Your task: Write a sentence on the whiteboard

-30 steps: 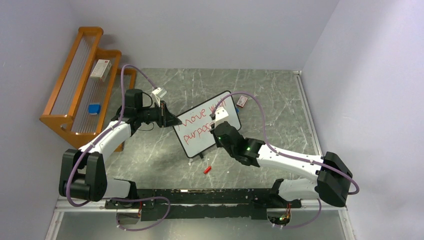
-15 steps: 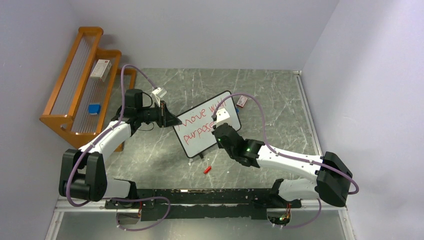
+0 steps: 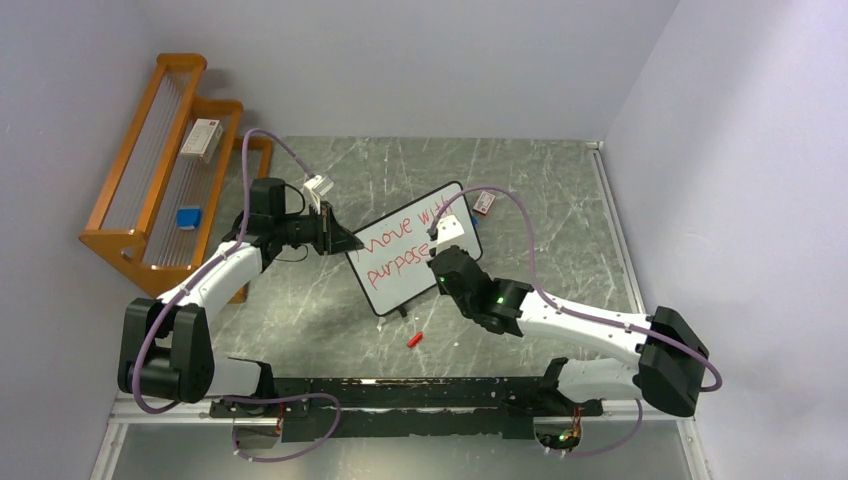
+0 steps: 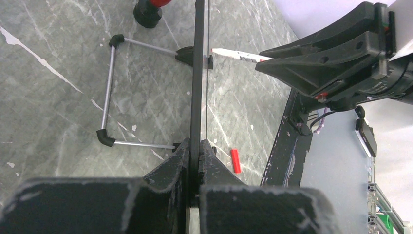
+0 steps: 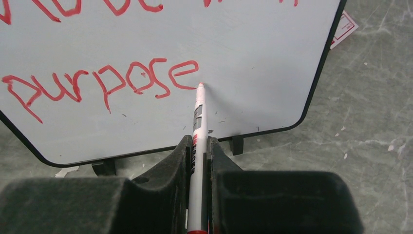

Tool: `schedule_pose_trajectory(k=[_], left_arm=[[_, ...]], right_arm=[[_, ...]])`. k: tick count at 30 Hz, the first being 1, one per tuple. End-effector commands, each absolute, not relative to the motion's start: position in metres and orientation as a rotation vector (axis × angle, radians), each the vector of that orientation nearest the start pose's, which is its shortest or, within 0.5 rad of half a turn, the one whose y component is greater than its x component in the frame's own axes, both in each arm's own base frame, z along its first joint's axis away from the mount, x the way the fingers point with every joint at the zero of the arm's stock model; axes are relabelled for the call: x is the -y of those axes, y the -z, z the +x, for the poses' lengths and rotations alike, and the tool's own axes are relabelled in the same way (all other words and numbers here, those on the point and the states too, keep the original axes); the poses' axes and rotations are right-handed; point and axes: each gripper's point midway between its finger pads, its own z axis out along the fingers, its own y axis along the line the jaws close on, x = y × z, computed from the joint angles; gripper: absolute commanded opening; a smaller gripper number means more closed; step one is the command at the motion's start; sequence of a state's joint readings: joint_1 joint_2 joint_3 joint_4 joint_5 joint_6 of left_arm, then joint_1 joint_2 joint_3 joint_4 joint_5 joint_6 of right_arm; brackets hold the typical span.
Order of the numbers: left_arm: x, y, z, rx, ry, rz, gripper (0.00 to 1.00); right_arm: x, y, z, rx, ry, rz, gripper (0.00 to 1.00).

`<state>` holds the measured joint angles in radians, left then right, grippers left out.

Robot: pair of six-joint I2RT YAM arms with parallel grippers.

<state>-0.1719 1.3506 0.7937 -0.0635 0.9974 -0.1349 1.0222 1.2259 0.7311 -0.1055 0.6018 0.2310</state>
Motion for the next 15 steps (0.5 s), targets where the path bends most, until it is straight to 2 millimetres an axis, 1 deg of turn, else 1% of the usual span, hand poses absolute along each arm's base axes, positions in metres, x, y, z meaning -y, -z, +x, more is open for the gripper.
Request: schedule_pose_trajectory(k=[1,6,9,15], left_arm=[[0.193,-0.120,0.274,-2.213,1.178,0.554,0.05],[0.193,-0.120,0.274,-2.215,1.179,0.556,0.05],[0.193,-0.120,0.274,-2.215,1.177,0.555,0.05],[0.193,-0.119,0.274,-2.215,1.179,0.555,0.05]], right_arm=[[-0.231,-0.157,0.256,-1.956,-0.131,-0.436,0.00],[-0.220,-0.163,0.263,-1.944,-0.129,-0.415,0.00],[-0.219,-0.163,0.267,-1.944,-0.139,-0.413,0.00],[-0.224,-0.164,0.274,-1.938,-0.151,-0.421,0.00]])
